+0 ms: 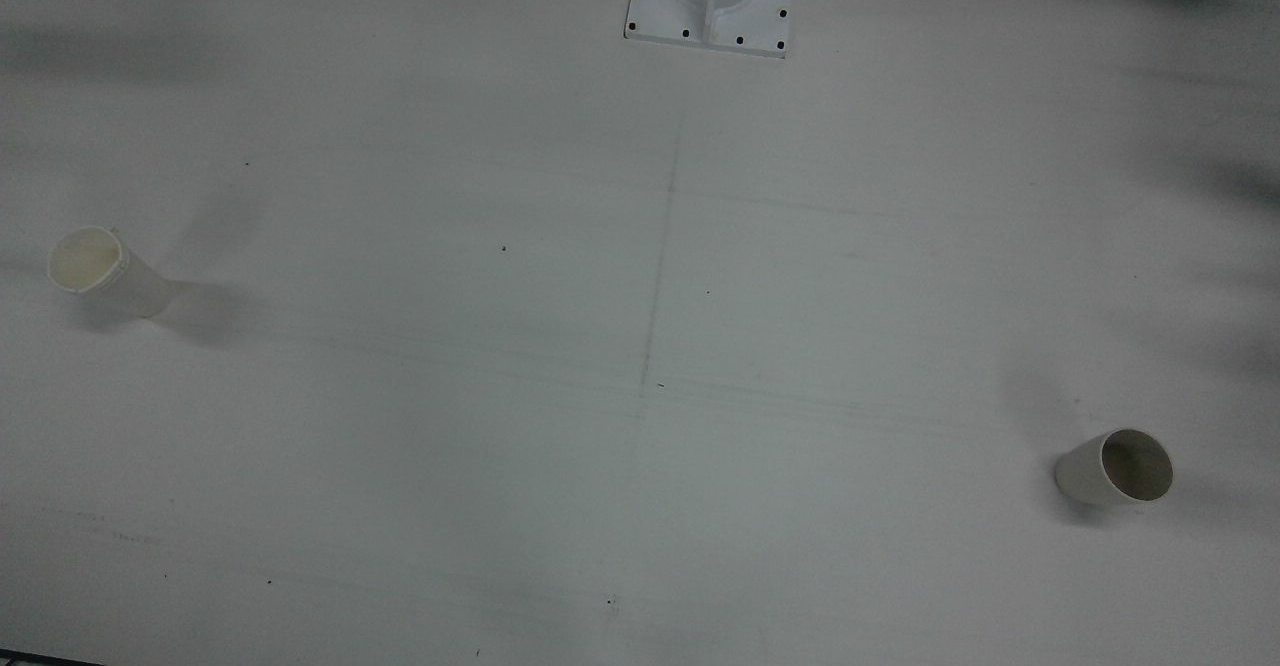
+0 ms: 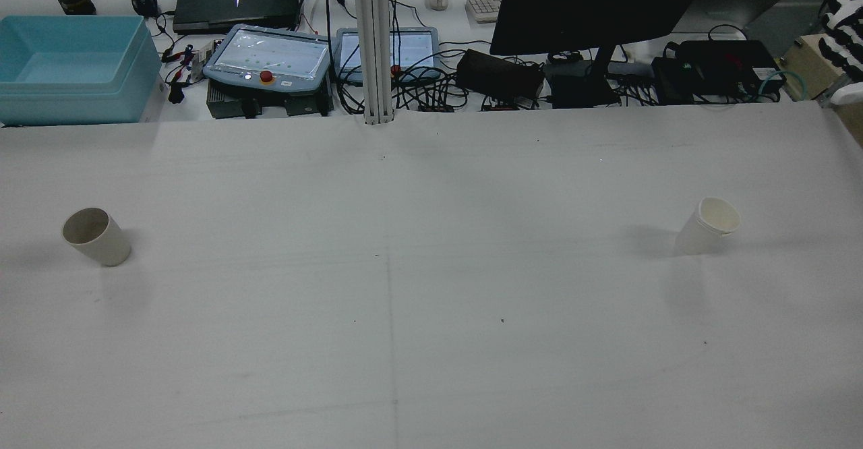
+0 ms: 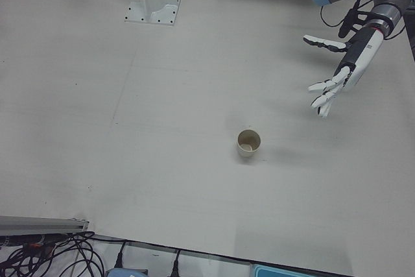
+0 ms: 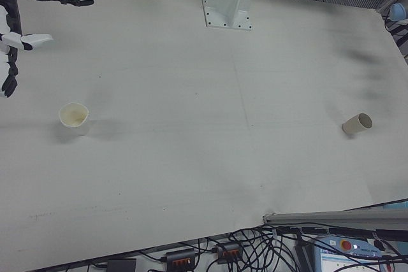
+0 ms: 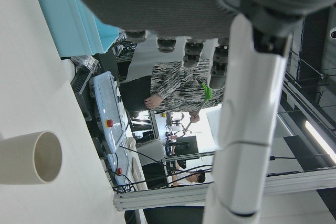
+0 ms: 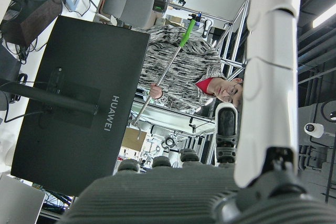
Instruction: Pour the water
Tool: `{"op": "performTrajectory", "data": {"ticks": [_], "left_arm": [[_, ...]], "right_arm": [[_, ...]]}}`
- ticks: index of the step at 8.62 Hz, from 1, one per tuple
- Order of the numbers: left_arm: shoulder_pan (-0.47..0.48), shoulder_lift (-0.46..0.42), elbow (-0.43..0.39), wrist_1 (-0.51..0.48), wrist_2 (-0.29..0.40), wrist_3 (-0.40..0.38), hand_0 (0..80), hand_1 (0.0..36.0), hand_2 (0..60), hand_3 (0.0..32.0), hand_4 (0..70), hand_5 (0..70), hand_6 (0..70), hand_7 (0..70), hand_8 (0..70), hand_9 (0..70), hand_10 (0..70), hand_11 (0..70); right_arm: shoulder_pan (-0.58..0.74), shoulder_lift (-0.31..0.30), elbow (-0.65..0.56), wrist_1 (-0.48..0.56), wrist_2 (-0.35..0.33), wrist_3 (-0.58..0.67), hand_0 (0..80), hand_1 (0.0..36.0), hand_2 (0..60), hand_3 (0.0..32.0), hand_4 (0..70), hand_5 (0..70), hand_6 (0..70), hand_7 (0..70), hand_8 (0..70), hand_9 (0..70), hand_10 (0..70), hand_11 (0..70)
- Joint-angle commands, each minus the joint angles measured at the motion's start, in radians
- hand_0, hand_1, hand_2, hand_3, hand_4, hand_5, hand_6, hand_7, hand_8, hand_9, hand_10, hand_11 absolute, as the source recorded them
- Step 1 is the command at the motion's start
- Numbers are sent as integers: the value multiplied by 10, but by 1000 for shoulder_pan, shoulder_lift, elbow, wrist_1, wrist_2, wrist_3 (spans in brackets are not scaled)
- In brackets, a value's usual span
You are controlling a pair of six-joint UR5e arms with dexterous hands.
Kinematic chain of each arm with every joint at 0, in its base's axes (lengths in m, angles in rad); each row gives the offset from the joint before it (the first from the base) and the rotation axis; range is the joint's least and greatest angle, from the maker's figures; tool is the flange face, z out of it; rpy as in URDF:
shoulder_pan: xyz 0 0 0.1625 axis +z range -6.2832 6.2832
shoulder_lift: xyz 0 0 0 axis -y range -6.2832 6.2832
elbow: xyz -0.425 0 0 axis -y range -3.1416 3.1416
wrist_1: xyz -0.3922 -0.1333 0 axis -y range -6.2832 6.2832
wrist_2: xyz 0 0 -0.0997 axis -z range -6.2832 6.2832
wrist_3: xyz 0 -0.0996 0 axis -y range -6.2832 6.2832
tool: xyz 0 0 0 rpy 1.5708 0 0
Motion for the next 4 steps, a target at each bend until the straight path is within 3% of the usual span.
{"op": "performTrajectory", "data": {"ticks": [1, 2, 3, 4], "left_arm": [[17, -10, 152, -98, 0, 200, 800, 204, 0, 62, 131, 123, 49, 120, 60, 11, 0, 27], [25, -29, 201, -120, -3, 257, 800, 204, 0, 92, 108, 74, 35, 102, 56, 6, 0, 30], [26, -52, 262, -143, -5, 273, 800, 191, 0, 100, 101, 66, 29, 94, 53, 4, 0, 26], [52, -134, 396, -167, -5, 275, 777, 158, 0, 110, 87, 40, 15, 76, 50, 1, 0, 12]], "right_arm": [[-13, 5, -54, -4, 10, -58, 662, 256, 0, 32, 0, 567, 45, 34, 17, 0, 0, 0], [-34, 5, -108, 10, 10, -81, 686, 268, 0, 42, 0, 414, 23, 0, 9, 0, 0, 0], [-65, 7, -125, 13, 13, -83, 645, 258, 0, 36, 0, 333, 11, 0, 5, 0, 0, 0], [-88, 8, -155, 15, 16, -107, 629, 245, 0, 28, 0, 298, 2, 0, 5, 0, 0, 0]]}}
